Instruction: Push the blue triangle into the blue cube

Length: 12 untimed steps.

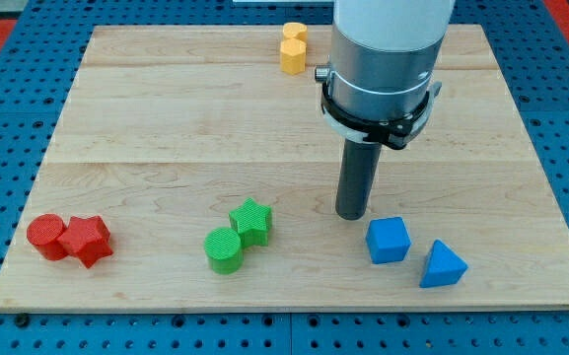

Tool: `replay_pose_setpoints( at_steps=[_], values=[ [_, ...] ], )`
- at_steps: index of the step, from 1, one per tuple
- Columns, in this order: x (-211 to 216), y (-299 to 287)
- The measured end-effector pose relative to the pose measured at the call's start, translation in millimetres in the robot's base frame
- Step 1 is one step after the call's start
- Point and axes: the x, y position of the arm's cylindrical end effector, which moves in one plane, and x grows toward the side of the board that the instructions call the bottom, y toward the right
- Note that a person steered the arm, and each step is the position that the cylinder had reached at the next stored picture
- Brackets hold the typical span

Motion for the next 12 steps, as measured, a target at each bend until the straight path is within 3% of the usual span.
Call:
replay_pose_setpoints(
  at_steps=[2,3,4,5,6,8,9,10,11,12],
  values=[
    [-2.7,23.3],
    [12.2,127.7],
    [65.3,167.0],
    [86.9,76.8],
    [53.5,26.0],
    [103.8,54.0],
    [103.1,14.1],
    [92.9,-10.0],
    [74.8,1.6],
    [29.7,1.8]
  ],
)
